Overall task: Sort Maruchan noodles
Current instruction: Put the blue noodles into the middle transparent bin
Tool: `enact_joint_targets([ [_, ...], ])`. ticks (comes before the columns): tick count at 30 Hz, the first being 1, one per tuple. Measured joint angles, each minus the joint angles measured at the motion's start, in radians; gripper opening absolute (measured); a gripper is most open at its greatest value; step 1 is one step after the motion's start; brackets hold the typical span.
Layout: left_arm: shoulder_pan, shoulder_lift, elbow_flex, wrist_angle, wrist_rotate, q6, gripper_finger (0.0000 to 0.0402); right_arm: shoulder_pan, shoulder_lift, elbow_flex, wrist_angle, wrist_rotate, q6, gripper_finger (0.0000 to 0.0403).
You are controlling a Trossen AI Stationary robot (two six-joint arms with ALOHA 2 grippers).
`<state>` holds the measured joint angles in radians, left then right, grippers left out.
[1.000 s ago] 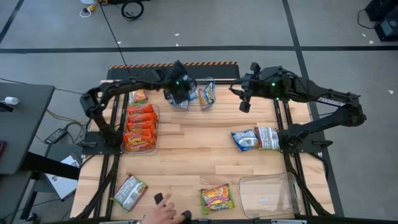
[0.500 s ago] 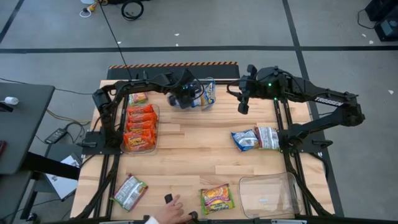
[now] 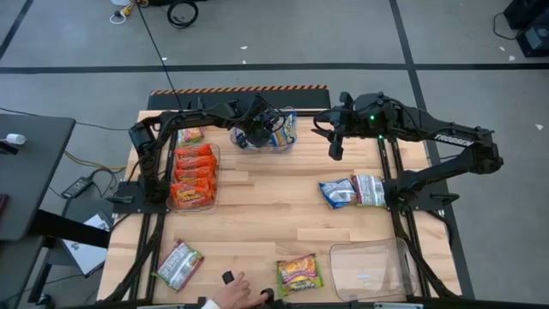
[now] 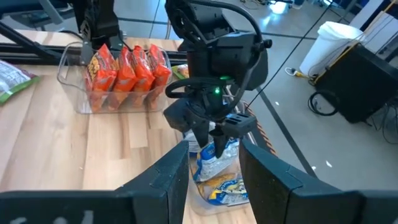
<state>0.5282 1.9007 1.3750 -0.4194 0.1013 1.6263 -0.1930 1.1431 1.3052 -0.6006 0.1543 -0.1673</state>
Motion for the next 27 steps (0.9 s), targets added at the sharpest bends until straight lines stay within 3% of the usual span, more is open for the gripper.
enact_joint_targets([
  [9, -0.001, 0.0, 0.0, 0.046, -0.009, -0.11, 0.0204, 0.003, 0.0, 0.0, -0.002, -0.002, 0.0, 0.0147],
  [16, -0.035, 0.023, 0.003, 0.037, 0.007, -0.102, 0.0102, 0.003, 0.0, 0.0, -0.003, -0.002, 0.0, 0.0147],
  [20, -0.075, 0.031, 0.0, 0.067, -0.02, 0.031, 0.0045, 0.003, 0.0, -0.001, -0.003, -0.002, 0.0, 0.0147],
  [23, -0.095, 0.033, -0.001, 0.13, -0.044, 0.09, 0.0021, 0.003, 0.0, -0.001, -0.003, -0.001, 0.001, 0.0147],
  [27, -0.096, 0.033, -0.001, 0.117, -0.046, 0.198, 0.0019, 0.003, 0.0, -0.001, -0.003, -0.001, 0.035, 0.0147],
])
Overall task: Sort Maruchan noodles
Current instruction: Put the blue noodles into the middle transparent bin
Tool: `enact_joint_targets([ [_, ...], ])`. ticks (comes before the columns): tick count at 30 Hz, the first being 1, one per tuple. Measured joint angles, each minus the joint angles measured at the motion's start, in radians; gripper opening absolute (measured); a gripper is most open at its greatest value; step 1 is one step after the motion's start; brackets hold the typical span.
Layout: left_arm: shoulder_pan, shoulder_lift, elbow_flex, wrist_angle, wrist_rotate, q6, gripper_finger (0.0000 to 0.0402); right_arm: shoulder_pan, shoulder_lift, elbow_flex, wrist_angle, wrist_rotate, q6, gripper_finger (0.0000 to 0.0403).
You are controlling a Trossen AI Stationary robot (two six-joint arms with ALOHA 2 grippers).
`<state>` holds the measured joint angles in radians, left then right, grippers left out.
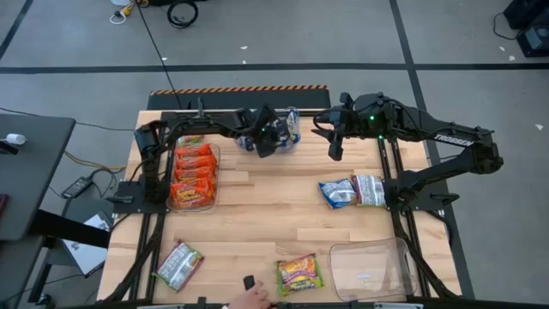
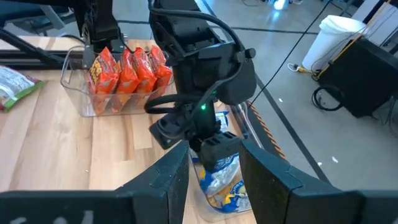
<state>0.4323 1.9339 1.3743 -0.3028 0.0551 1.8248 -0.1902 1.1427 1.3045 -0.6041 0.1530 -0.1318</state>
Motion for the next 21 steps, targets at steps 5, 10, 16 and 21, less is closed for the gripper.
enact_joint_targets([
  [5, 0.036, 0.001, 0.0, -0.004, 0.023, 0.016, 0.0025, 0.0, 0.0, 0.0, 0.0, 0.0, 0.025, 0.0147],
  [10, 0.083, 0.016, 0.0, 0.074, 0.018, -0.153, 0.003, 0.0, 0.0, 0.0, 0.002, 0.0, 0.056, 0.0147],
  [16, 0.084, 0.022, 0.0, 0.108, 0.011, -0.284, 0.0073, 0.0, 0.0, 0.0, 0.004, 0.001, 0.077, 0.0147],
  [21, 0.065, 0.017, 0.0, 0.155, 0.003, -0.616, 0.0132, 0.0, 0.0, 0.0, 0.005, 0.002, 0.077, 0.0147],
])
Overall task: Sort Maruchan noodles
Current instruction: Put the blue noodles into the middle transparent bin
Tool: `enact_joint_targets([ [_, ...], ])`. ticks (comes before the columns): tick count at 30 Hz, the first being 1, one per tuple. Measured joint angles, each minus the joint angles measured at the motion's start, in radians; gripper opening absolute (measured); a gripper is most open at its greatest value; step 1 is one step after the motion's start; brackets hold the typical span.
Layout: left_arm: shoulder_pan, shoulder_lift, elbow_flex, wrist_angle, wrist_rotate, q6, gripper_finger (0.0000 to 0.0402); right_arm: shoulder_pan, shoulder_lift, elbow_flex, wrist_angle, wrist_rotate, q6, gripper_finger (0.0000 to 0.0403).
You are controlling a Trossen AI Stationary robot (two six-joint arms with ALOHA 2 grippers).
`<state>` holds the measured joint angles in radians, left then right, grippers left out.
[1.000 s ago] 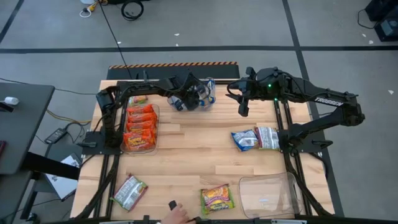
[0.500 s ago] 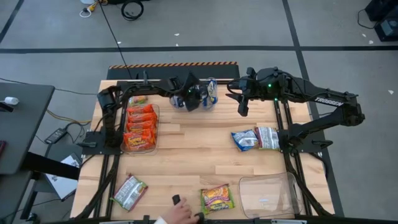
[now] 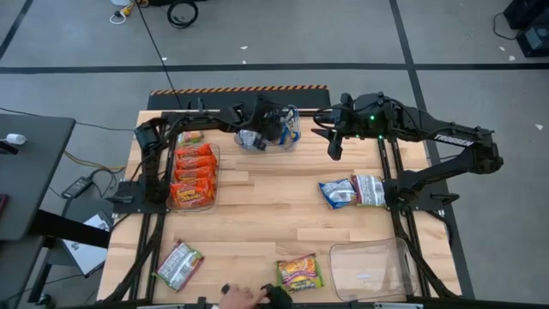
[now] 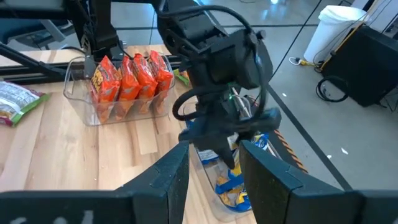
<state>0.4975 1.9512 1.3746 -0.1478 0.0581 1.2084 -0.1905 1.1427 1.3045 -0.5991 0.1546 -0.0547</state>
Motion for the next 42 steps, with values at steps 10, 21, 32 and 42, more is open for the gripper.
enact_joint_targets([
  [10, 0.056, -0.122, 0.002, -0.297, -0.254, -0.924, 0.0181, -0.052, 0.0, 0.0, 0.0, 0.005, 0.026, 0.0147],
  [21, 0.13, -0.005, 0.002, -0.325, -0.008, -1.225, 0.0129, -0.133, 0.032, 0.0, 0.071, -0.025, 0.027, 0.0147],
  [32, 0.088, 0.071, -0.005, -0.16, -0.076, -1.329, 0.0117, -0.132, 0.073, 0.0, 0.074, -0.047, 0.038, 0.0147],
  [42, 0.041, 0.1, 0.0, 0.101, 0.001, -1.31, 0.0117, -0.123, 0.081, 0.0, 0.076, -0.074, 0.063, 0.0147],
])
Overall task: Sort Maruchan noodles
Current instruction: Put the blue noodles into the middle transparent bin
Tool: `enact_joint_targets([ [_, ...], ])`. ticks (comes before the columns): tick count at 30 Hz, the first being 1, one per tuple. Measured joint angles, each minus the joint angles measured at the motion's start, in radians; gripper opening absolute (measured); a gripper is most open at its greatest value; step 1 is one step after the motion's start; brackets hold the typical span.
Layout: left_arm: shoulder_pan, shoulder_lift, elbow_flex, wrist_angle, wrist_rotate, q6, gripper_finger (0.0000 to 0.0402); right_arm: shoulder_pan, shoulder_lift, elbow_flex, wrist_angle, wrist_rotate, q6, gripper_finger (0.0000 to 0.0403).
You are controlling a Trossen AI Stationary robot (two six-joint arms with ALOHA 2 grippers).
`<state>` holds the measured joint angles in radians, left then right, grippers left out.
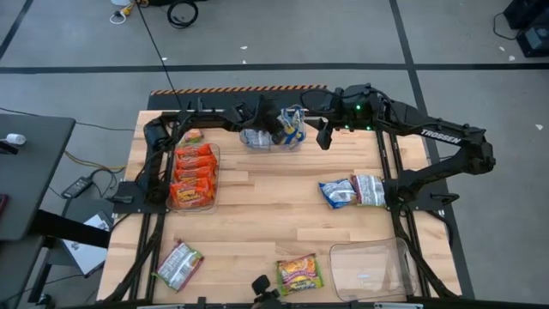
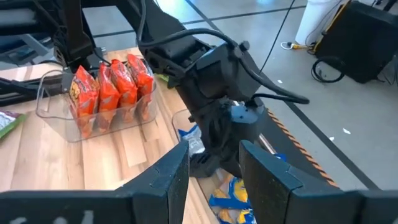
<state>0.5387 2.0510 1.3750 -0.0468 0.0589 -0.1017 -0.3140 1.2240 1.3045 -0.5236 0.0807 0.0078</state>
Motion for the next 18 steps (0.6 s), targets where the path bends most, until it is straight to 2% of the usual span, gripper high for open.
enact_joint_targets([
  [4, -0.017, -0.001, 0.0, 0.071, -0.002, 0.001, 0.0117, 0.006, -0.001, 0.0, -0.003, 0.0, 0.034, 0.0147],
  [9, -0.003, -0.051, -0.001, -0.03, -0.014, -0.042, 0.0117, 0.006, 0.0, 0.0, -0.058, -0.002, 0.142, 0.0147],
  [15, 0.038, -0.147, 0.0, -0.254, -0.017, -0.274, 0.0117, 0.003, 0.001, 0.0, -0.127, 0.0, 0.151, 0.0147],
  [18, 0.046, -0.171, 0.0, -0.302, -0.014, -0.369, 0.0117, -0.003, 0.001, 0.0, -0.126, 0.018, 0.173, 0.0147],
])
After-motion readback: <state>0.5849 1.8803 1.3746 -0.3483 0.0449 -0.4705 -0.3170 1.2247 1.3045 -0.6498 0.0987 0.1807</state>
